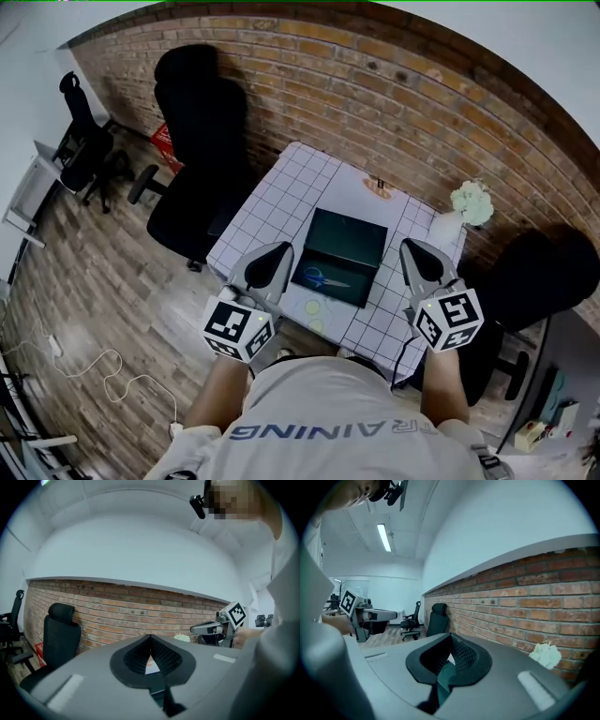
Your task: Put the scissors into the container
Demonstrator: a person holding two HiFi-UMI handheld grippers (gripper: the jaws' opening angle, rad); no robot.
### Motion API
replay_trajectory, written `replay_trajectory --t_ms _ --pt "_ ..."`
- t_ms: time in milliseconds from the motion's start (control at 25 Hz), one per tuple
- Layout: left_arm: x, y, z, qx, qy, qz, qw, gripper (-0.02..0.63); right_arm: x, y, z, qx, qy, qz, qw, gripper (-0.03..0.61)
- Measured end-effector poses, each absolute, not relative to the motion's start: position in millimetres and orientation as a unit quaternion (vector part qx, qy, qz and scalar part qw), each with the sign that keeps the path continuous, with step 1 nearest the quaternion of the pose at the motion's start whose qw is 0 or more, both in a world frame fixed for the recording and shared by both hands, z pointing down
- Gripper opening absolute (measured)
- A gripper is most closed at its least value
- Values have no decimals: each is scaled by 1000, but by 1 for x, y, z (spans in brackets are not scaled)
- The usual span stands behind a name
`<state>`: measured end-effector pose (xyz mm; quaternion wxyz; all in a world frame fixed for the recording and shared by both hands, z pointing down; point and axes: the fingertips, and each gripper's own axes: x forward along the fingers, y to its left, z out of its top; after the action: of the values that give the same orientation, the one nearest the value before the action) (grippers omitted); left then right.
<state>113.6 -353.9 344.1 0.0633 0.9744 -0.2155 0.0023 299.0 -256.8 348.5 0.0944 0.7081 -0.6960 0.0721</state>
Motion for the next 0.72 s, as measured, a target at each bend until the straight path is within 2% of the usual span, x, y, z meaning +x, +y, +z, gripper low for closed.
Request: replay_trajectory --t_ms 280,720 --pt "140 -339 332 981 -190 1 46 0 318 -224 336 731 -679 54 50 15" --pt "154 -328 335 981 -191 9 44 1 315 -217 320 704 -710 19 26 15"
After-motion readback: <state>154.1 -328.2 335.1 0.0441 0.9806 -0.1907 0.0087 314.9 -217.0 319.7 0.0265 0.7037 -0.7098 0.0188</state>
